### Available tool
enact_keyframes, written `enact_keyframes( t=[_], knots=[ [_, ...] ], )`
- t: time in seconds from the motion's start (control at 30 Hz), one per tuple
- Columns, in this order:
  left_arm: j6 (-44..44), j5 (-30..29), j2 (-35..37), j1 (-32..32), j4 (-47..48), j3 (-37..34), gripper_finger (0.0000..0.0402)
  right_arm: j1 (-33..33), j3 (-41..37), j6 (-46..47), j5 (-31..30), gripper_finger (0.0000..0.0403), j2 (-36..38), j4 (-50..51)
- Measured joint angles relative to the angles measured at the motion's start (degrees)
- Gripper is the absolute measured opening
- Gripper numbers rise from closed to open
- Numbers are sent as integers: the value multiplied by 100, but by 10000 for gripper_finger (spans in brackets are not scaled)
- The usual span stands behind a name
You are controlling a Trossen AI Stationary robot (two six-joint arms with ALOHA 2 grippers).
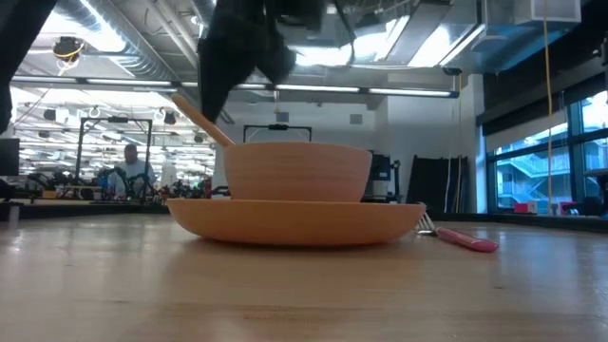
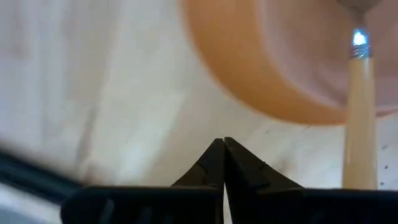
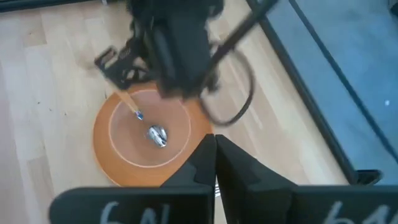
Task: Set table place
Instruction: Return to Home Position
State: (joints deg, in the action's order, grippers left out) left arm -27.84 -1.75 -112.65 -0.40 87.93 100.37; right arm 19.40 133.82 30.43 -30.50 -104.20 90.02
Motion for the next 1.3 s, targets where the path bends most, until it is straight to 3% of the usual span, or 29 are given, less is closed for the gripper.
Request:
enact_keyframes(
  t=[0.27, 0.4, 0.53, 0.7, 0.93, 1.3],
  knots=[
    [-595, -481, 1085, 146, 44, 898, 0, 37, 0, -483, -189, 12, 0, -2],
    [-743, -1383, 1718, 21, -108, 1510, 0, 36, 0, -538, 467, 12, 0, -3],
    [-763, -1965, 2348, -121, -145, 1958, 0, 34, 0, -418, 334, 12, 58, -2],
    [-655, -3168, 3115, -607, -311, 1997, 0, -10, 0, -347, 325, 12, 465, 0],
    [-610, -3040, 3828, -879, -303, 1992, 0, 67, 4, -241, 268, 12, 1326, 0],
    [-278, -3057, 4206, -956, -307, 1984, 0, 345, 4, -403, 291, 12, 2221, -82]
  ],
)
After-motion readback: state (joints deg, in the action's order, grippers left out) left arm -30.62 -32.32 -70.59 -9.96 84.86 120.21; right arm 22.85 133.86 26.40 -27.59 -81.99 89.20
